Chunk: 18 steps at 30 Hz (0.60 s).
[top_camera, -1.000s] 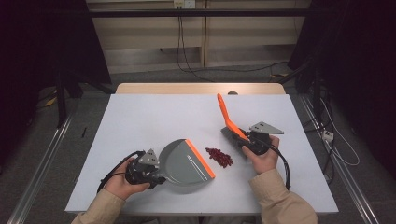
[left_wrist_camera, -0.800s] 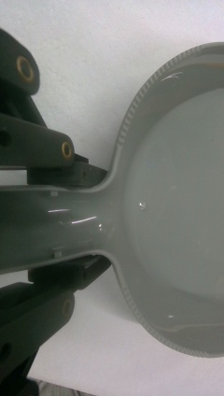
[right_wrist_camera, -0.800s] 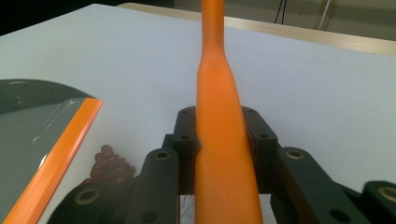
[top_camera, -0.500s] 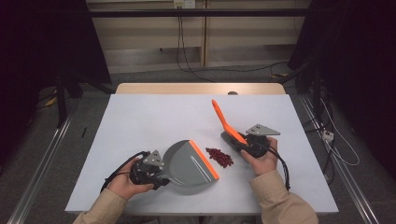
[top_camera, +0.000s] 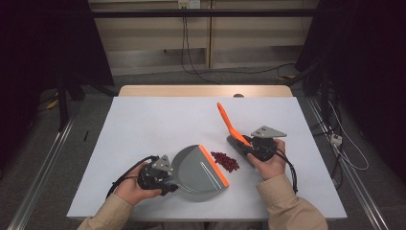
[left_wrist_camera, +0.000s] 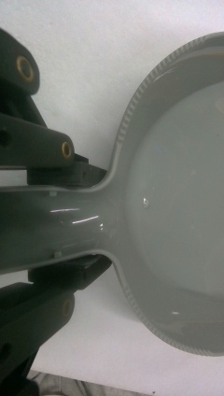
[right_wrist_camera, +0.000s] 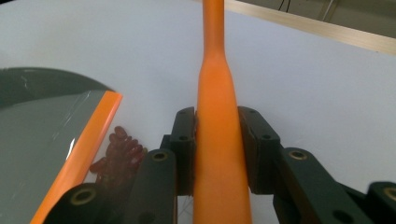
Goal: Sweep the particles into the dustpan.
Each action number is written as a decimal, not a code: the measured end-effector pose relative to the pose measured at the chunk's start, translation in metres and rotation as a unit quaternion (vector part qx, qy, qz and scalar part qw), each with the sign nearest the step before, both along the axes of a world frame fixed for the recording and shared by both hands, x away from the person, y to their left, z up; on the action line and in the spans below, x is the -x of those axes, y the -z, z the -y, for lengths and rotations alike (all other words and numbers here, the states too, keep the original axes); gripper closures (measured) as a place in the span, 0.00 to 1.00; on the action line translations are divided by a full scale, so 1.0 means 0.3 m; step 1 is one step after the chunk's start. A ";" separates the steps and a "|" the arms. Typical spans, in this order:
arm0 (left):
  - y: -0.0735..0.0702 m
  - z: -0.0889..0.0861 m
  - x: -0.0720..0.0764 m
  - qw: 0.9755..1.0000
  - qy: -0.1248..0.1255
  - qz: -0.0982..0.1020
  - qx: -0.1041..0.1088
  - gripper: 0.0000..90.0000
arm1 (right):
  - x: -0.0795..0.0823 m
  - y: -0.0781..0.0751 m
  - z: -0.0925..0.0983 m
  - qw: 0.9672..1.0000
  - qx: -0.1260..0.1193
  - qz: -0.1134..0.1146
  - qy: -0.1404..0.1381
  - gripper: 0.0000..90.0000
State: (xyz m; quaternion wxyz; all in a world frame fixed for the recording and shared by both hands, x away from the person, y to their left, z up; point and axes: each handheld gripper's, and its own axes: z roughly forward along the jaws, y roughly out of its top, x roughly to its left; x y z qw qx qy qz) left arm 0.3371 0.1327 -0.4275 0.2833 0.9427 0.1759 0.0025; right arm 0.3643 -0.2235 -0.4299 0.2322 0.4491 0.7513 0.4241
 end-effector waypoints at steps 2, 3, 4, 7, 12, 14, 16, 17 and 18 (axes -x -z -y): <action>0.001 0.001 0.000 1.000 0.000 -0.003 0.003 0.71 | 0.005 0.003 -0.005 1.000 0.002 -0.002 -0.003 0.79; 0.001 0.002 -0.001 1.000 0.000 -0.003 0.003 0.71 | 0.009 0.001 -0.010 1.000 0.009 -0.002 -0.006 0.79; 0.002 0.004 -0.002 1.000 -0.001 -0.004 0.005 0.71 | 0.016 -0.001 -0.018 1.000 0.018 -0.002 -0.006 0.79; 0.005 0.008 -0.003 1.000 -0.001 -0.007 0.005 0.71 | 0.035 0.002 -0.042 1.000 0.021 0.001 0.009 0.79; 0.009 0.013 -0.003 1.000 -0.003 -0.012 0.005 0.71 | 0.057 0.005 -0.063 1.000 0.012 -0.004 0.017 0.79; 0.009 0.012 -0.006 1.000 -0.003 -0.013 0.004 0.71 | 0.062 0.004 -0.070 1.000 0.013 -0.004 0.016 0.79; 0.011 0.011 -0.008 1.000 -0.002 -0.015 0.005 0.71 | 0.067 0.006 -0.076 1.000 0.013 -0.002 0.017 0.79; 0.012 0.012 -0.008 1.000 -0.003 -0.018 0.005 0.71 | 0.068 0.006 -0.078 1.000 0.015 -0.001 0.015 0.79; 0.015 0.013 -0.006 1.000 -0.005 -0.020 0.007 0.71 | 0.070 0.006 -0.080 1.000 0.015 -0.001 0.017 0.79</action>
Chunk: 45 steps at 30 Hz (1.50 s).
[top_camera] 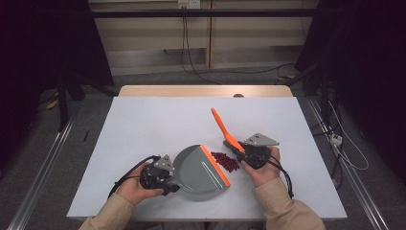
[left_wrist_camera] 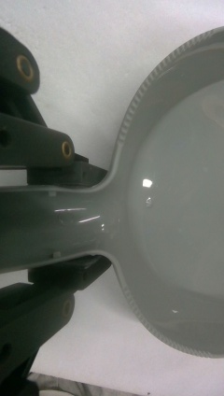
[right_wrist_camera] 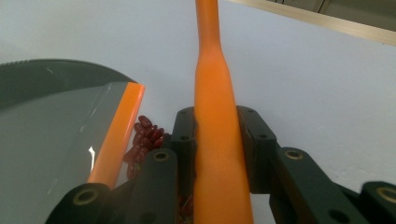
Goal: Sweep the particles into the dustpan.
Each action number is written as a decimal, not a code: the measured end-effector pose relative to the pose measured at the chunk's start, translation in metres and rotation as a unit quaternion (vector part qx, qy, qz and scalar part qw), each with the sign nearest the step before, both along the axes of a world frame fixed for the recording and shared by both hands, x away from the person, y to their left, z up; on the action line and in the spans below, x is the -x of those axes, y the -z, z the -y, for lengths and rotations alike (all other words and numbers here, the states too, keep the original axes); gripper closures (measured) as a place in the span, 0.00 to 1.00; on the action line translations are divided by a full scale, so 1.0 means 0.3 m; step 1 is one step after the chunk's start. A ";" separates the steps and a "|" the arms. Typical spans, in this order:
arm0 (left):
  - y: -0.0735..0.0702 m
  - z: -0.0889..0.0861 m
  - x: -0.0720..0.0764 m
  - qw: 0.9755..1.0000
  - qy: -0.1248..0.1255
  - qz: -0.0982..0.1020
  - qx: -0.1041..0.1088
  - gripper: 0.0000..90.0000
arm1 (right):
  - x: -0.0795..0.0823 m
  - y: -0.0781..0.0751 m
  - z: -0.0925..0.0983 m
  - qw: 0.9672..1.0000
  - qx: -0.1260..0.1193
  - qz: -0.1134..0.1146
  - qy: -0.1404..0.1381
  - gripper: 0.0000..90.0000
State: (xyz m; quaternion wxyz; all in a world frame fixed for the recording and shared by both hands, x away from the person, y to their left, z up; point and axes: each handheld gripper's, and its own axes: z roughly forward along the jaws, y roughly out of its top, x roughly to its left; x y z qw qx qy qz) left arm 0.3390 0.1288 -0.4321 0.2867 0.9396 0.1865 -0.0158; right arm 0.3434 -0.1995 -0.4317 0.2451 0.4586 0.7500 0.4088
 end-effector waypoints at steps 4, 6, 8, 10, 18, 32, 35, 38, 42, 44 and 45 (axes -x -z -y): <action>0.007 -0.003 0.003 1.000 -0.014 -0.007 0.012 0.70 | 0.005 0.001 -0.007 1.000 0.002 0.002 0.000 0.79; 0.007 -0.007 0.002 1.000 -0.016 -0.009 0.013 0.69 | 0.007 0.001 -0.011 1.000 0.003 0.002 0.001 0.79; 0.004 -0.010 0.007 1.000 -0.017 -0.010 0.016 0.67 | 0.009 0.001 -0.015 1.000 0.004 0.003 0.002 0.79; -0.001 -0.020 0.012 0.999 -0.021 -0.011 0.023 0.62 | 0.011 0.001 -0.019 1.000 0.004 0.003 0.002 0.79; -0.019 -0.063 0.034 0.999 -0.039 -0.007 0.021 0.67 | 0.019 0.003 -0.033 1.000 0.000 0.004 0.006 0.79; -0.031 -0.050 0.020 1.000 -0.025 -0.005 0.009 0.69 | 0.030 0.003 -0.066 1.000 -0.015 0.001 0.005 0.79; -0.036 -0.047 0.017 1.000 -0.019 -0.004 0.005 0.69 | 0.032 0.003 -0.072 1.000 -0.021 -0.001 0.006 0.79; -0.037 -0.041 0.016 1.000 -0.017 -0.004 0.002 0.69 | 0.034 0.003 -0.080 1.000 -0.024 -0.001 0.005 0.79; -0.036 -0.034 0.015 1.000 -0.016 -0.006 0.001 0.69 | 0.037 0.005 -0.093 1.000 -0.024 0.000 0.004 0.79; -0.035 -0.030 0.014 1.000 -0.015 -0.006 0.000 0.69 | 0.040 0.005 -0.099 1.000 -0.027 -0.001 0.005 0.79; -0.034 -0.028 0.014 1.000 -0.016 -0.007 0.000 0.69 | 0.040 0.006 -0.103 1.000 -0.028 -0.001 0.004 0.79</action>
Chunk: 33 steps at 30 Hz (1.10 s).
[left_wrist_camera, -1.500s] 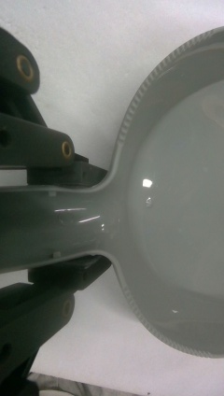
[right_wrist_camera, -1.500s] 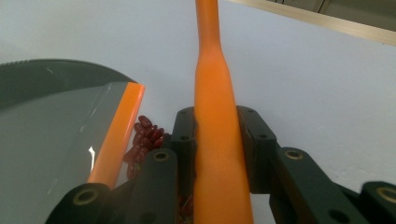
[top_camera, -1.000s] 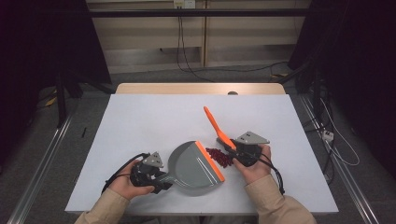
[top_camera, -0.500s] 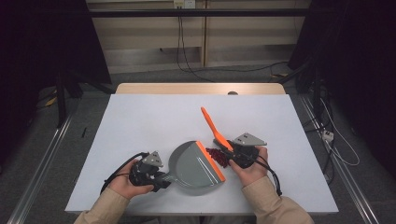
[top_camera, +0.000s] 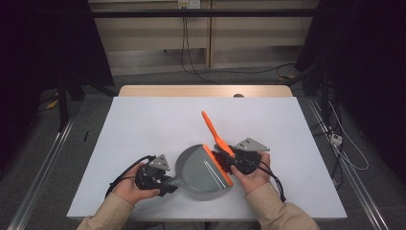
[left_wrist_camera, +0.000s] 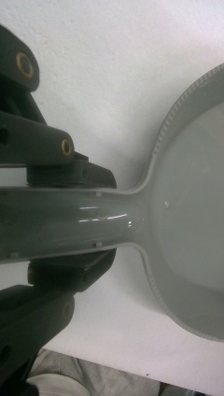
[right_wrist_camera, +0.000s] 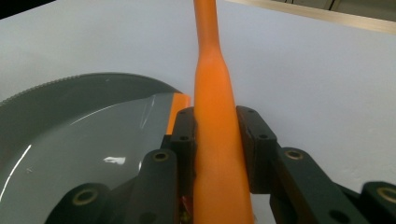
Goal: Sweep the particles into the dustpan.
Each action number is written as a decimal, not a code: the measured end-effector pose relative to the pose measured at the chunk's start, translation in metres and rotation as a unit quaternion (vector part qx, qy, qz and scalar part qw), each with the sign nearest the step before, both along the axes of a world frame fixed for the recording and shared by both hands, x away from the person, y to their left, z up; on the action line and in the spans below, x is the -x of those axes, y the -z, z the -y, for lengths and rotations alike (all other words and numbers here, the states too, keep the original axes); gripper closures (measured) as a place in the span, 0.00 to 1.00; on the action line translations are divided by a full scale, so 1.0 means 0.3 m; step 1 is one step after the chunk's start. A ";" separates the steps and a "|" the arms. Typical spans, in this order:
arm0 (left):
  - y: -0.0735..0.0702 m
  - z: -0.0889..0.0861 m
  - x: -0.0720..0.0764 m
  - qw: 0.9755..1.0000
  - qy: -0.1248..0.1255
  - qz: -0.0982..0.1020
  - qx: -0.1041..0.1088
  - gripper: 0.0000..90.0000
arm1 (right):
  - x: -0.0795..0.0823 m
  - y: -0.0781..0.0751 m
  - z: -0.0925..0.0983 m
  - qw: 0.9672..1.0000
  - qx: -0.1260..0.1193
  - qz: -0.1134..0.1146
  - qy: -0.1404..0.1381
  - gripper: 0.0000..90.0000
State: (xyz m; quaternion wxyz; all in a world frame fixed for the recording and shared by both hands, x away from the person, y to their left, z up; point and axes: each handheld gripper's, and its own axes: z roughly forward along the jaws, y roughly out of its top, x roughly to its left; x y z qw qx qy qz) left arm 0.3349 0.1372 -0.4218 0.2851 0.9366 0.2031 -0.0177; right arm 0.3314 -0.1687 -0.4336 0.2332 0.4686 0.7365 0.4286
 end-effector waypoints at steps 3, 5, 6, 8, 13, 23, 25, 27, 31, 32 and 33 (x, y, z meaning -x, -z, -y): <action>0.003 0.006 -0.002 1.000 0.000 -0.001 -0.002 0.69 | 0.004 0.002 -0.012 1.000 -0.001 0.002 0.001 0.79; 0.004 0.008 -0.002 1.000 -0.004 -0.004 0.001 0.69 | 0.007 0.002 -0.020 1.000 -0.004 0.002 0.002 0.79; 0.006 0.011 0.001 1.000 -0.014 -0.008 0.009 0.69 | 0.007 0.002 -0.023 1.000 -0.006 0.002 0.000 0.79; 0.006 0.011 0.000 1.000 -0.014 -0.009 0.007 0.69 | 0.011 0.002 -0.033 1.000 -0.013 0.000 0.001 0.79; 0.006 0.010 -0.001 1.000 -0.017 -0.011 0.011 0.69 | 0.015 0.002 -0.058 1.000 -0.013 0.003 -0.002 0.79; 0.007 0.008 -0.001 0.999 -0.027 -0.016 0.014 0.69 | 0.028 -0.011 -0.100 1.000 -0.019 0.014 -0.006 0.79; 0.009 0.008 -0.002 0.999 -0.027 -0.015 0.017 0.69 | 0.032 -0.023 -0.119 0.999 -0.031 0.012 -0.022 0.80; 0.009 0.007 -0.001 0.999 -0.029 -0.015 0.018 0.69 | 0.034 -0.027 -0.140 0.999 -0.035 0.014 -0.038 0.80; 0.008 0.001 -0.006 1.000 -0.023 -0.013 0.012 0.69 | 0.030 -0.055 -0.133 0.997 -0.044 0.032 -0.045 0.80; 0.007 -0.002 -0.008 1.000 -0.021 -0.013 0.011 0.69 | 0.025 -0.061 -0.124 0.997 -0.046 0.036 -0.041 0.80; 0.009 0.000 -0.004 0.999 -0.032 -0.015 0.021 0.69 | 0.015 -0.068 -0.107 0.998 -0.046 0.035 -0.034 0.80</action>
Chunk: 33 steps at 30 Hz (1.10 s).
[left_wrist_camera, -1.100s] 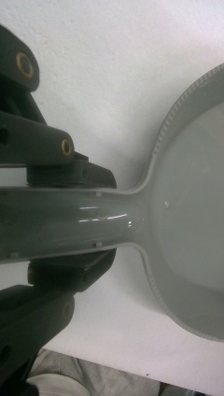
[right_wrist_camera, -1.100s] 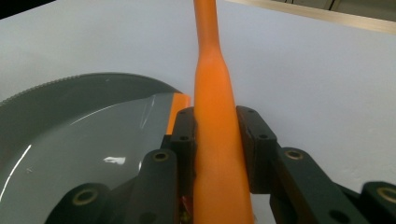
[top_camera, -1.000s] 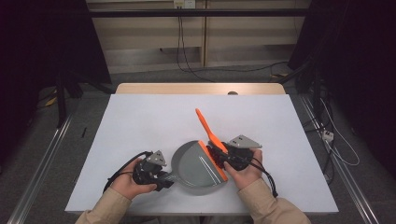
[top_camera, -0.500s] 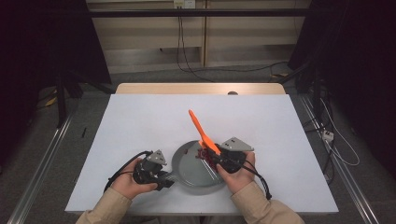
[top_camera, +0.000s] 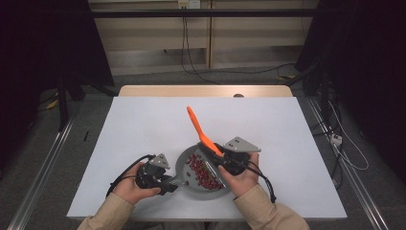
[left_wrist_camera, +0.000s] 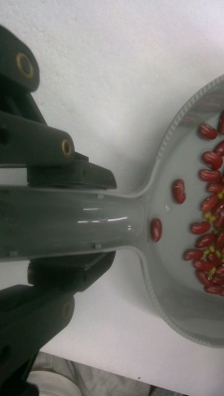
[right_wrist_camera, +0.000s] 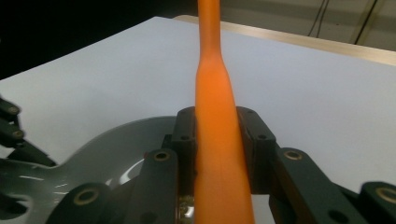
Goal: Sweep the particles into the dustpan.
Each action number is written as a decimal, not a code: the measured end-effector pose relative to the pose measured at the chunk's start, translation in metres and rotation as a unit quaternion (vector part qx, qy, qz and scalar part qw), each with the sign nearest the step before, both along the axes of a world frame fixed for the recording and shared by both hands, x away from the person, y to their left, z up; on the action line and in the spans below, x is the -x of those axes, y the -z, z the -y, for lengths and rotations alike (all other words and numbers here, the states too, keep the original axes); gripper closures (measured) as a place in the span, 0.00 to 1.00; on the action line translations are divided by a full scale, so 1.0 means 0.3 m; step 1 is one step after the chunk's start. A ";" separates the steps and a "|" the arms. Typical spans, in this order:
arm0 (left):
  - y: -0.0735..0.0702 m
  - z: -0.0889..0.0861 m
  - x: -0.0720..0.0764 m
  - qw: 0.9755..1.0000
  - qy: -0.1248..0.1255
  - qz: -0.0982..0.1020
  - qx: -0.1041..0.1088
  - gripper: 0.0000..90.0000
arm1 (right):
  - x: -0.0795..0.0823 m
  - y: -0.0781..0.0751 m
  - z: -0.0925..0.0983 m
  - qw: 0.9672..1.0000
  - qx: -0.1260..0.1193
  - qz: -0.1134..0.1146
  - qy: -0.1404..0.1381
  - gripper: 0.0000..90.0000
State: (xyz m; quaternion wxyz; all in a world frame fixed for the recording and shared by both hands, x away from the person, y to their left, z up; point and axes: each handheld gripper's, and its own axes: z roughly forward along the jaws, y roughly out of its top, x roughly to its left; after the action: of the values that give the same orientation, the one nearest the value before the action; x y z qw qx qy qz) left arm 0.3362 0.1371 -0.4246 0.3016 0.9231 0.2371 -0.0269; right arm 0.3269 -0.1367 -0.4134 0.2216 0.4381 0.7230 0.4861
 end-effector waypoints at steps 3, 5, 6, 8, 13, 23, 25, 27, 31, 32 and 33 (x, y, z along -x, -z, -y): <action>-0.001 -0.002 0.000 1.000 0.000 0.000 0.001 0.69 | -0.027 -0.002 0.048 1.000 0.005 0.001 0.017 0.79; -0.002 -0.003 -0.001 1.000 0.000 0.000 0.002 0.69 | -0.041 0.003 0.074 0.999 0.021 0.012 0.030 0.80; -0.003 -0.003 -0.002 1.000 0.000 0.000 0.002 0.69 | -0.053 0.011 0.093 0.999 0.018 0.006 0.038 0.80; -0.007 -0.006 -0.003 1.000 -0.001 0.000 0.002 0.69 | -0.068 0.026 0.114 0.998 0.029 0.003 0.050 0.79; -0.007 -0.005 -0.007 1.000 -0.002 -0.002 0.001 0.69 | -0.081 0.086 0.110 0.997 0.054 0.008 0.056 0.79; 0.004 0.001 -0.011 1.000 -0.002 -0.004 0.000 0.69 | -0.009 0.064 0.007 1.000 0.014 0.000 0.018 0.79; 0.004 0.000 -0.010 1.000 -0.004 -0.004 0.001 0.69 | -0.006 0.059 0.000 1.000 -0.002 -0.006 0.009 0.79; 0.005 -0.001 -0.010 1.000 -0.004 -0.004 0.001 0.69 | -0.004 0.059 -0.010 1.000 -0.007 -0.009 -0.004 0.79; 0.004 -0.003 -0.009 1.000 -0.003 -0.002 0.000 0.69 | -0.018 0.036 0.011 1.000 -0.013 0.006 0.001 0.79; 0.004 -0.003 -0.009 1.000 -0.003 -0.003 0.000 0.69 | -0.026 0.031 0.027 1.000 -0.017 0.006 0.007 0.79; 0.005 -0.003 -0.010 1.000 -0.002 -0.004 0.001 0.69 | -0.035 0.029 0.045 1.000 -0.017 0.007 0.015 0.79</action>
State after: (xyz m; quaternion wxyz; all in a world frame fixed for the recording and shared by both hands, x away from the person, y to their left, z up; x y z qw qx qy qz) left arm 0.3391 0.1380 -0.4260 0.3016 0.9222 0.2403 -0.0299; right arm 0.3373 -0.1502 -0.4221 0.2263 0.4490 0.7062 0.4985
